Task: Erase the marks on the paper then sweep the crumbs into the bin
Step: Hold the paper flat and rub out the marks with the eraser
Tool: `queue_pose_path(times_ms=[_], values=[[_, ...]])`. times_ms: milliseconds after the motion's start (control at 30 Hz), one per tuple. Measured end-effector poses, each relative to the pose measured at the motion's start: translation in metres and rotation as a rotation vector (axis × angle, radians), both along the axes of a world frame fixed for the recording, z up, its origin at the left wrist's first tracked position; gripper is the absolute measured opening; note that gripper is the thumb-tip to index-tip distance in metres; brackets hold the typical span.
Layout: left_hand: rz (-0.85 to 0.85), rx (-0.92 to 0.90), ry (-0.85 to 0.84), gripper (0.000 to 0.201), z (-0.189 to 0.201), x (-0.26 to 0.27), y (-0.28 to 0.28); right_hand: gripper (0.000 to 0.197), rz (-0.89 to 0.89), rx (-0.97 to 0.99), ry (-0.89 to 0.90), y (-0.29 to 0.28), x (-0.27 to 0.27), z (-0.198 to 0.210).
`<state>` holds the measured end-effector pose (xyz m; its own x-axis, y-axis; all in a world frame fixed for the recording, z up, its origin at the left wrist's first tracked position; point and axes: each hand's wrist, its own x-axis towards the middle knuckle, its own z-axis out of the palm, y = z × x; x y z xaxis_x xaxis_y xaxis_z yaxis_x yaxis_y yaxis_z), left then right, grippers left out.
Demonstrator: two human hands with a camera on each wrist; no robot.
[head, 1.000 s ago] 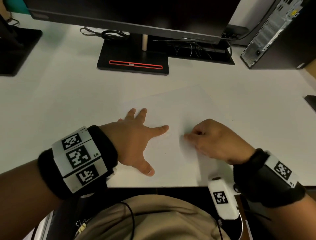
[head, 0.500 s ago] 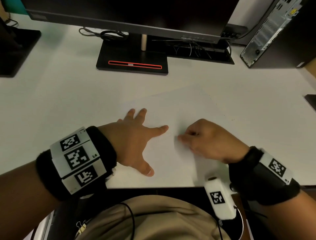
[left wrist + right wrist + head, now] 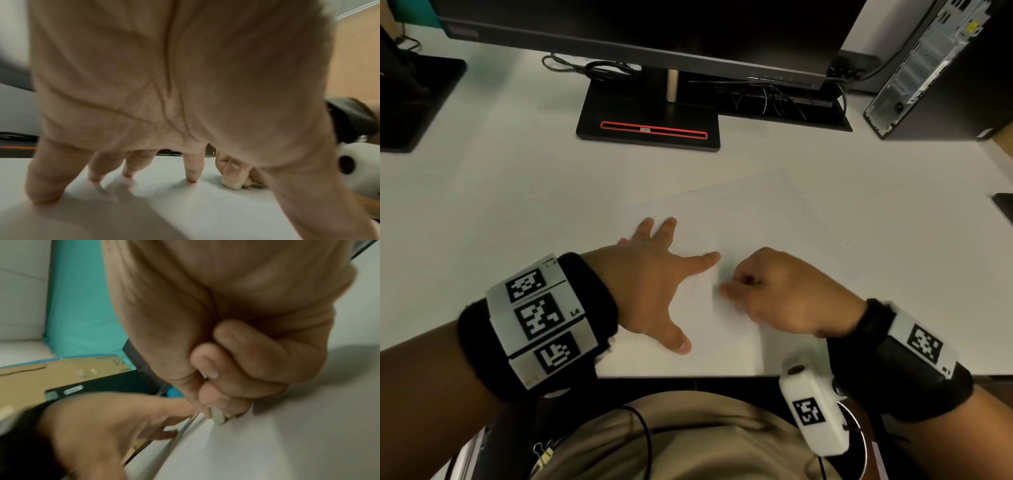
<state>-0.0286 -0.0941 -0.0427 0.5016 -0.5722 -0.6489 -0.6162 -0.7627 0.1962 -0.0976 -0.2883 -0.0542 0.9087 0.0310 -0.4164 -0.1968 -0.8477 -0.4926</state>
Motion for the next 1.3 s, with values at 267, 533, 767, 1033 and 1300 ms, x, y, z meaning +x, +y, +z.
queue_pose_path(times_ms=[267,533,767,1033,1300], values=[[-0.004,-0.004,-0.017,0.12,-0.001,-0.001,0.0,0.045,0.055,0.004,-0.001,0.013,-0.006,0.0],[-0.006,-0.02,-0.031,0.12,-0.003,-0.001,0.001,0.044,0.074,0.044,0.0,0.022,-0.013,0.002],[-0.01,-0.02,-0.044,0.119,-0.003,-0.002,0.001,0.044,0.057,0.04,-0.017,0.03,-0.015,0.001],[-0.019,-0.018,-0.052,0.119,-0.002,-0.002,0.001,0.043,0.074,0.052,-0.043,0.033,-0.016,-0.001],[-0.017,-0.023,-0.053,0.119,-0.003,-0.002,0.001,0.042,0.103,0.078,-0.022,0.034,-0.01,0.0]])
